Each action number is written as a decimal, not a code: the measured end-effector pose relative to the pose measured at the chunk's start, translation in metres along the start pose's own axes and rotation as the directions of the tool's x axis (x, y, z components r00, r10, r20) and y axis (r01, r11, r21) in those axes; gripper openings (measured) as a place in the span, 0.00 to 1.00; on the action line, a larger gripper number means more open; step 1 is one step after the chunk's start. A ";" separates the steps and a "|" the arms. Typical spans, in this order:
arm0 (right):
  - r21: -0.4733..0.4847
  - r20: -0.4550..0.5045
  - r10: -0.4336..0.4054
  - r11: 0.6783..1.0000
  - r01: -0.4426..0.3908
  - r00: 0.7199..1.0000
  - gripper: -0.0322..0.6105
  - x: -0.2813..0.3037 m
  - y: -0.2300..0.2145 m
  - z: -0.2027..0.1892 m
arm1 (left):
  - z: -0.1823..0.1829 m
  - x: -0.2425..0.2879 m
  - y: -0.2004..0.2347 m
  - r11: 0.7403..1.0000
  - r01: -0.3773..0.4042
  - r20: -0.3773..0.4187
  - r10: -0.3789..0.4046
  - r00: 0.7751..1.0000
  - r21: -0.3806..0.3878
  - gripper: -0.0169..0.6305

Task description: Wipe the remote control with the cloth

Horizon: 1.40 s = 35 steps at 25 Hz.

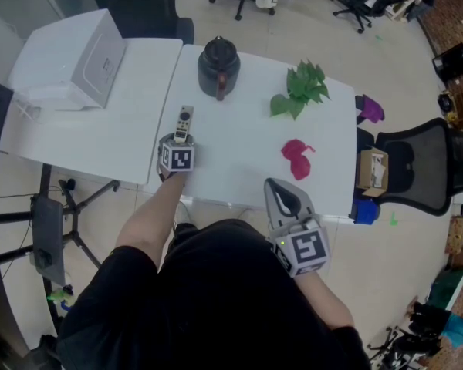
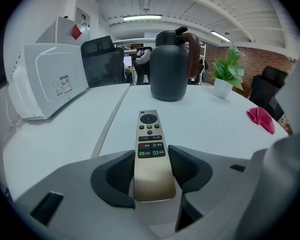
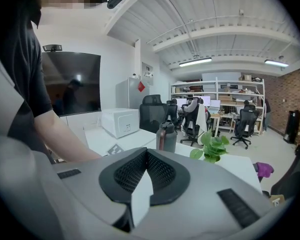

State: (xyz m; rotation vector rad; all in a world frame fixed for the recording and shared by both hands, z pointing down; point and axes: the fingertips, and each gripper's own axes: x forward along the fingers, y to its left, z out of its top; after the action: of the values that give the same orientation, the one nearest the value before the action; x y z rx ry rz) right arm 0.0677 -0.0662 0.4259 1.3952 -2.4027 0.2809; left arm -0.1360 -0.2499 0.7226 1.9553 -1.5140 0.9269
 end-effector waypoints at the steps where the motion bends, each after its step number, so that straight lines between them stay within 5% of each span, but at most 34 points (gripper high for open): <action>1: 0.002 0.009 0.000 1.000 0.000 1.000 0.06 0.000 0.000 0.000 | 0.000 0.000 0.000 1.000 0.000 -0.005 0.000 1.000 0.002 0.36; 8: 0.006 0.032 -0.003 1.000 0.003 0.999 0.06 -0.003 0.001 0.002 | 0.006 -0.009 0.004 1.000 -0.002 0.013 0.002 1.000 0.015 0.35; 16: 0.023 0.037 0.003 1.000 -0.004 0.999 0.06 -0.002 0.003 -0.001 | 0.029 -0.043 -0.006 0.997 0.033 0.150 -0.045 0.988 0.076 0.35; 27: 0.039 0.061 0.011 0.999 -0.013 0.998 0.06 0.004 -0.001 0.003 | 0.081 -0.152 -0.068 0.963 0.182 0.354 -0.243 0.903 0.198 0.35; 35: 0.054 0.033 -0.058 0.997 0.056 0.998 0.06 0.007 -0.028 -0.012 | 0.113 -0.219 -0.099 0.934 0.215 0.447 -0.328 0.832 0.285 0.35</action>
State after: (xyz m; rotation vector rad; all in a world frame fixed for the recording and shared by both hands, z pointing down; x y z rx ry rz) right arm 0.0915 -0.0821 0.4402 1.5009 -2.3943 0.3110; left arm -0.0493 -0.1693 0.4847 2.6418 -1.3582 0.5119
